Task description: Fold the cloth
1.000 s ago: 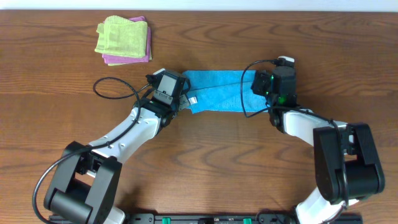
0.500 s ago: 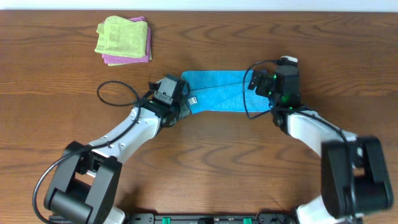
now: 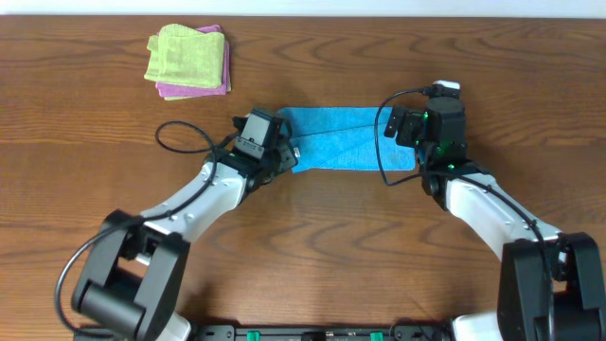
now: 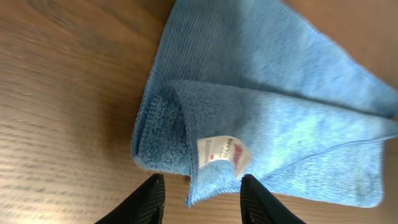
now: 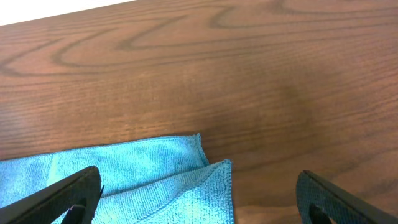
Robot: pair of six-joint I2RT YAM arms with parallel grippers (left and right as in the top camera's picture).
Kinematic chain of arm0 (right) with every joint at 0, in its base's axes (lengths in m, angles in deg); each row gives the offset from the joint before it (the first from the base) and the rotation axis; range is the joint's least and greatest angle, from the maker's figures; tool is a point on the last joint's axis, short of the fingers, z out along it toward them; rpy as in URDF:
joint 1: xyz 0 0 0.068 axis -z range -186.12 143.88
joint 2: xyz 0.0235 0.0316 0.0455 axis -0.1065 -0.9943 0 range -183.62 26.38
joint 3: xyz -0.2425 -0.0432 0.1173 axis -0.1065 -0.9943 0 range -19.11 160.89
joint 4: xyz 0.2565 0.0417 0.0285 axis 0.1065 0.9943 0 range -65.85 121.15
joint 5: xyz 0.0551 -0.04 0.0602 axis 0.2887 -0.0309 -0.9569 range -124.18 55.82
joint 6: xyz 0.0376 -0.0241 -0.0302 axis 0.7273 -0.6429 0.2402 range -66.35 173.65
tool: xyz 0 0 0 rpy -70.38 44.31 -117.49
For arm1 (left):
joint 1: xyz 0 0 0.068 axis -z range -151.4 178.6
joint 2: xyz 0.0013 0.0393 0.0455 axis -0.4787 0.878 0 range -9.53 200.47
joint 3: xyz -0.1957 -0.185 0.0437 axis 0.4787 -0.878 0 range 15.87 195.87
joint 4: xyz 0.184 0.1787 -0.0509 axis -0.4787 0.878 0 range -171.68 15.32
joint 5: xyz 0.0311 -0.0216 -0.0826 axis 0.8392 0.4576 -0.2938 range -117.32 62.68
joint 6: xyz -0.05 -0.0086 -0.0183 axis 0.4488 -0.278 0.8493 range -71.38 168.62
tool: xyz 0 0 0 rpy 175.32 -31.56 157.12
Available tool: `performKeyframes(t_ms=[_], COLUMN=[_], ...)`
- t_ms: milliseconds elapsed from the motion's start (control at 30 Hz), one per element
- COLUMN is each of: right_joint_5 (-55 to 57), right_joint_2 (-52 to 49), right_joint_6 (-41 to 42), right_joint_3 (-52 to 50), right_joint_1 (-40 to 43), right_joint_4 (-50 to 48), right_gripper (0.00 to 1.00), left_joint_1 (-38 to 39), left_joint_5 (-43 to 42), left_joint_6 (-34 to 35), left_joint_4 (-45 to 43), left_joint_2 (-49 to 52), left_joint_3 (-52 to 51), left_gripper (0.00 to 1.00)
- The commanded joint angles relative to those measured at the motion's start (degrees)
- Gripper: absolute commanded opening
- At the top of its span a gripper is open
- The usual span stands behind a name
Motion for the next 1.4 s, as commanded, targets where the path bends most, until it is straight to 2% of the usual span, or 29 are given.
performKeyframes(t_ms=[0, 100, 300, 467, 500, 567, 1033, 1367], right_joint_5=[0.6, 0.6, 0.6, 0.6, 0.6, 0.6, -0.5, -0.6], right_joint_2=[0.7, 0.7, 0.7, 0.7, 0.7, 0.7, 0.7, 0.7], right_joint_6=[-1.2, -1.2, -1.2, -1.2, -1.2, -1.2, -1.2, -1.2], right_joint_3=[0.9, 0.9, 0.9, 0.9, 0.9, 0.9, 0.9, 0.9], right_joint_1=[-0.1, -0.1, -0.1, -0.1, -0.1, -0.1, -0.1, -0.1], right_joint_4=[0.3, 0.3, 0.3, 0.3, 0.3, 0.3, 2.9, 3.8], right_gripper=[0.99, 0.99, 0.99, 0.99, 0.99, 0.99, 0.99, 0.99], left_joint_1=[-0.1, -0.1, -0.2, -0.3, -0.3, -0.3, -0.8, -1.7], left_joint_5=[-4.0, -6.2, -5.4, -5.4, -5.3, -4.8, 4.0, 5.4], left_joint_6=[-1.7, -1.4, -1.5, -0.8, -0.8, -0.8, -0.4, 0.5], left_joint_4=[-1.8, -4.7, -7.2, -9.0, -9.0, -9.0, -9.1, -15.0], left_joint_2=[3.8, 5.5, 6.1, 6.1, 6.1, 6.1, 6.1, 6.1], left_joint_3=[0.9, 0.9, 0.9, 0.9, 0.9, 0.9, 0.9, 0.9], left_gripper=[0.4, 0.38, 0.36, 0.19, 0.13, 0.09, 0.08, 0.12])
